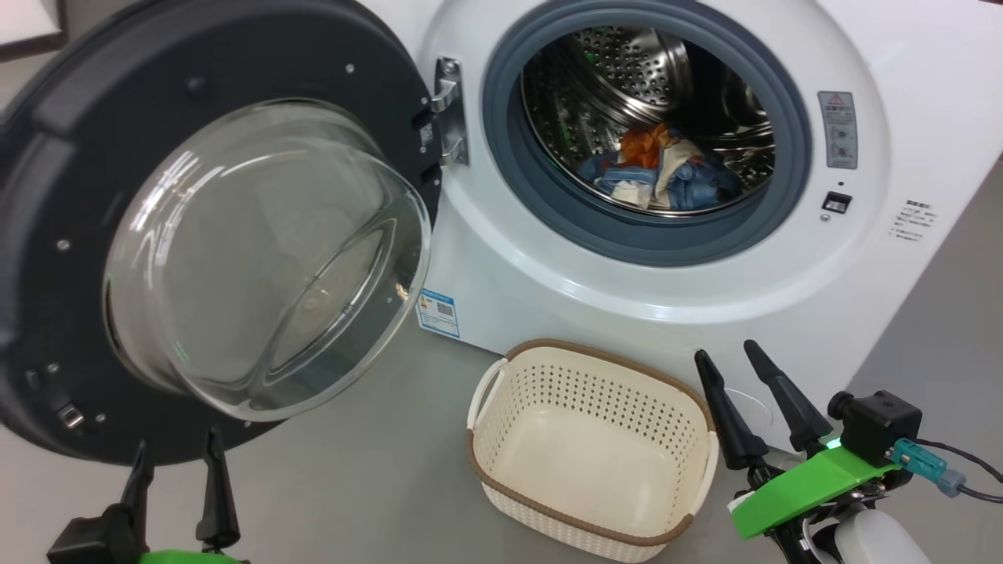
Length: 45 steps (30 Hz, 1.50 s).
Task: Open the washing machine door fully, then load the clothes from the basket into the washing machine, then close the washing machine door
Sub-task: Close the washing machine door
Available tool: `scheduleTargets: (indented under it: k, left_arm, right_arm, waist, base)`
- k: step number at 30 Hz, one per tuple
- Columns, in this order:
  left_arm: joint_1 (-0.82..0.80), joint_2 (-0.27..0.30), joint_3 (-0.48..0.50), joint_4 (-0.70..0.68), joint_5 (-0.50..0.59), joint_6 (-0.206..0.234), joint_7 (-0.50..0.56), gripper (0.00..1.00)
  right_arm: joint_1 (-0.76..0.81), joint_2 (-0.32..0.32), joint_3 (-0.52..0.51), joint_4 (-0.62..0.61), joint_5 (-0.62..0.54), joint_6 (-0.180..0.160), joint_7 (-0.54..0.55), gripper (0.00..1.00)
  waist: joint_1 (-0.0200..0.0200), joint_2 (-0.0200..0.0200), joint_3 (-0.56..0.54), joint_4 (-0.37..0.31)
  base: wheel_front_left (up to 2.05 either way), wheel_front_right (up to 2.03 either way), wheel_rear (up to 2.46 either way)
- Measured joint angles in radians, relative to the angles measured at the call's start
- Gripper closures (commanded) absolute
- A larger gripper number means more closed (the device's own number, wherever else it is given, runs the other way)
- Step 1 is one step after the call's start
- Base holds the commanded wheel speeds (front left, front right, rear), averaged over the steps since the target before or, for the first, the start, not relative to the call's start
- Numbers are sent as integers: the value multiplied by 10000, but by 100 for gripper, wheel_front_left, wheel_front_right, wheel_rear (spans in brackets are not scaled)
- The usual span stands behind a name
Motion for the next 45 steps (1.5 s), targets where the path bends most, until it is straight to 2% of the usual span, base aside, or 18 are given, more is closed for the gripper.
scheduleTargets:
  k: [4,17,18,20,21,22,23,28,35,41,45]
  left_arm:
    - [0,-6,-2,0,-2,71,0,0]
    - [0,6,52,-345,-6,71,0,0]
    - [0,13,54,-387,-6,69,0,6]
    - [-1,48,71,-529,-6,61,0,58]
    - [-2,98,67,-614,-4,59,0,58]
    - [-6,163,67,-719,-4,54,0,85]
    - [-13,236,71,-828,-6,-25,2,100]
    - [-315,564,307,-1509,-270,-136,286,100]
    - [-1575,1133,1337,-2477,-1847,-376,861,100]
    - [-2821,1553,2577,-2642,-3781,-460,1388,100]
    - [-3762,1739,3701,-1971,-5618,-454,1927,100]
  right_arm:
    - [2,0,52,2,0,0,0,0]
    - [20,-8,92,4,2,0,0,0]
    - [35,-8,92,4,2,0,0,0]
    - [64,-8,88,4,2,0,0,0]
    - [72,-8,86,4,2,0,0,0]
    - [76,-8,81,2,2,0,0,0]
    - [79,-8,77,2,2,0,0,0]
    - [105,-6,77,-10,2,0,0,0]
    - [105,-102,165,2,0,0,0,0]
    - [102,-318,228,10,2,0,0,0]
    - [90,-414,339,2,2,0,0,0]
  waist:
    - [0,0,13,170]
    - [0,0,27,104]
    - [0,0,29,99]
    - [0,0,36,91]
    - [0,0,43,88]
    - [0,0,50,88]
    - [0,0,60,88]
    - [0,0,109,75]
    - [0,0,209,-89]
    - [0,0,359,-342]
    - [0,0,472,-588]
  base:
    - [0,0,0]
    - [0,0,0]
    - [0,0,0]
    - [0,0,0]
    - [0,0,0]
    - [0,0,0]
    - [0,0,0]
    - [0,0,0]
    - [0,0,0]
    - [0,0,0]
    - [0,0,0]
